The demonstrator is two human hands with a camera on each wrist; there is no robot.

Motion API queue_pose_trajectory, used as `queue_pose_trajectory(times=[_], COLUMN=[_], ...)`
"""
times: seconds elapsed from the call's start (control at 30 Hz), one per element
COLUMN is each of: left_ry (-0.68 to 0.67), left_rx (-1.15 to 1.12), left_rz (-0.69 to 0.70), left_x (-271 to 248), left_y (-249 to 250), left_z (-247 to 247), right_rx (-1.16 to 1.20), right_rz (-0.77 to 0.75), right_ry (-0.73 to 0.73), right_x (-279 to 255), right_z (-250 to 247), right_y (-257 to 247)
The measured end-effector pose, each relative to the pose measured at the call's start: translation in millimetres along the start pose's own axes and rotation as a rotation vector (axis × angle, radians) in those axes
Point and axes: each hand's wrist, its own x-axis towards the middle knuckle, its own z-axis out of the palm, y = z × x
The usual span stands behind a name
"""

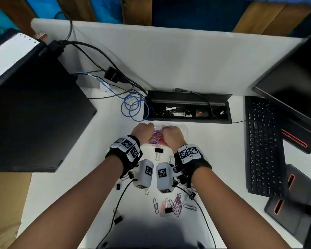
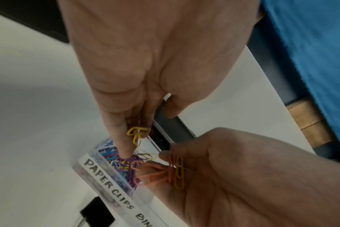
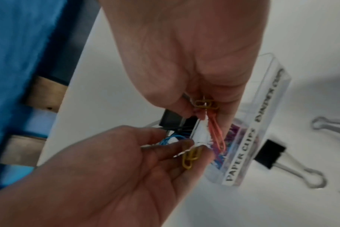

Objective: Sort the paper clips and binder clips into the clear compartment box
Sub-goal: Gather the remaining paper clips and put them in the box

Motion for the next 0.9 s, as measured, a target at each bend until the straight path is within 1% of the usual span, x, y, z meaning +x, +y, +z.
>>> queue_pose_trajectory(times=[0.13, 0.2, 0.27, 0.37, 0.4, 0.43, 0.47, 0.5, 0.6, 0.63, 0.7, 0.73, 0.8, 0.83, 0.9], left_ry=[0.059, 0.071, 0.090, 0.164, 0.166, 0.156, 0.115, 0.036, -0.278, -0.332, -0.346, -0.329, -0.292, -0.270, -0.217], left_rx=[-0.013, 0.027, 0.067, 0.204, 0.258, 0.323, 0.407, 0.496, 0.774, 0.848, 0.892, 0.914, 1.032, 1.073, 1.074], left_rz=[-0.031, 0.013, 0.064, 0.163, 0.179, 0.192, 0.202, 0.223, 0.319, 0.357, 0.452, 0.523, 0.661, 0.702, 0.705], left_x=[0, 1, -4, -19, -27, -34, -42, -50, -68, -71, -73, -74, -76, -76, -77], left_y=[-4, -10, -17, -28, -32, -38, -46, -55, -87, -99, -119, -126, -134, -137, -139], left_z=[-7, -10, -12, -13, -12, -11, -7, -2, 19, 26, 42, 50, 63, 68, 71], right_rx=[-0.088, -0.035, -0.044, -0.057, -0.082, -0.134, -0.205, -0.265, -0.491, -0.549, -0.619, -0.651, -0.684, -0.679, -0.662], right_rz=[-0.022, -0.041, -0.047, -0.084, -0.105, -0.126, -0.130, -0.122, -0.070, -0.048, -0.005, 0.001, -0.005, -0.020, -0.081], right_ry=[0.011, 0.049, 0.061, 0.092, 0.099, 0.105, 0.107, 0.108, 0.087, 0.082, 0.098, 0.125, 0.168, 0.167, 0.140], right_x=[-18, -20, -26, -43, -49, -55, -61, -66, -78, -80, -86, -89, -89, -89, -86], right_z=[4, 5, 3, -6, -9, -13, -19, -23, -38, -43, -51, -55, -62, -64, -66], right_y=[-20, -20, -20, -15, -11, -6, 0, 10, 41, 52, 74, 84, 105, 114, 130])
